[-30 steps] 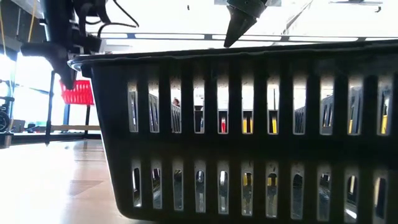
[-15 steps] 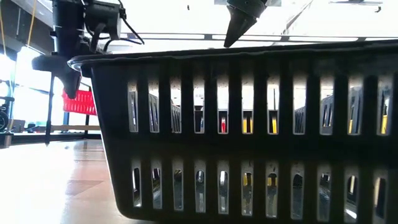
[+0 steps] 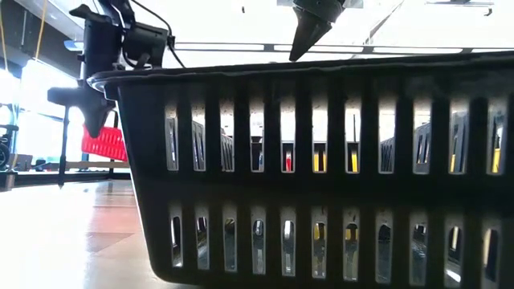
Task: Stack baskets on shelf by color
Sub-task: Put the left red bin on the shelf, then put the left yellow bin on the shelf
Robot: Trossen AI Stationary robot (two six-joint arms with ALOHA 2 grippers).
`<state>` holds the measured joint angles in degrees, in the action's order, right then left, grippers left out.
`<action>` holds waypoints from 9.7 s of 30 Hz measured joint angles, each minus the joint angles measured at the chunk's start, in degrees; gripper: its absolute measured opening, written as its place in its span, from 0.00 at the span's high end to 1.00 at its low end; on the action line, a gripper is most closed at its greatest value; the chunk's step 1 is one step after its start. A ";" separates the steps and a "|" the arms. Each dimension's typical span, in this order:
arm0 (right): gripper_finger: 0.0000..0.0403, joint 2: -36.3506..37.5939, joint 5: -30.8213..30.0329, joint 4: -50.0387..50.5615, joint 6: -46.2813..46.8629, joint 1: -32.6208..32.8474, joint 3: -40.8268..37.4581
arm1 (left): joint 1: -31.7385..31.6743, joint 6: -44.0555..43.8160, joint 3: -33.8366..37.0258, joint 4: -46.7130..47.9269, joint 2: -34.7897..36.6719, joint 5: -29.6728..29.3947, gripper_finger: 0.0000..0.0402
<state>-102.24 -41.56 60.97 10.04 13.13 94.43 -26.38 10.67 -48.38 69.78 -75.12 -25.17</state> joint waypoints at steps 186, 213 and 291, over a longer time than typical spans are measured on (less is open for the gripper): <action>1.00 -0.22 34.64 -62.22 -35.18 -20.33 -1.26 | 30.89 -36.18 -0.09 -6.91 14.39 7.39 0.81; 1.00 -15.58 36.04 -44.58 -32.26 -20.89 15.51 | 30.89 -37.77 -0.09 -6.90 14.40 7.42 0.81; 0.86 -30.73 35.60 -45.33 -31.56 -23.28 17.18 | 30.92 -40.52 -0.09 -6.47 14.41 11.28 0.81</action>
<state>-132.97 -5.96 15.64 -21.52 -10.15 111.61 4.54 -29.85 -48.47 63.31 -60.71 -13.89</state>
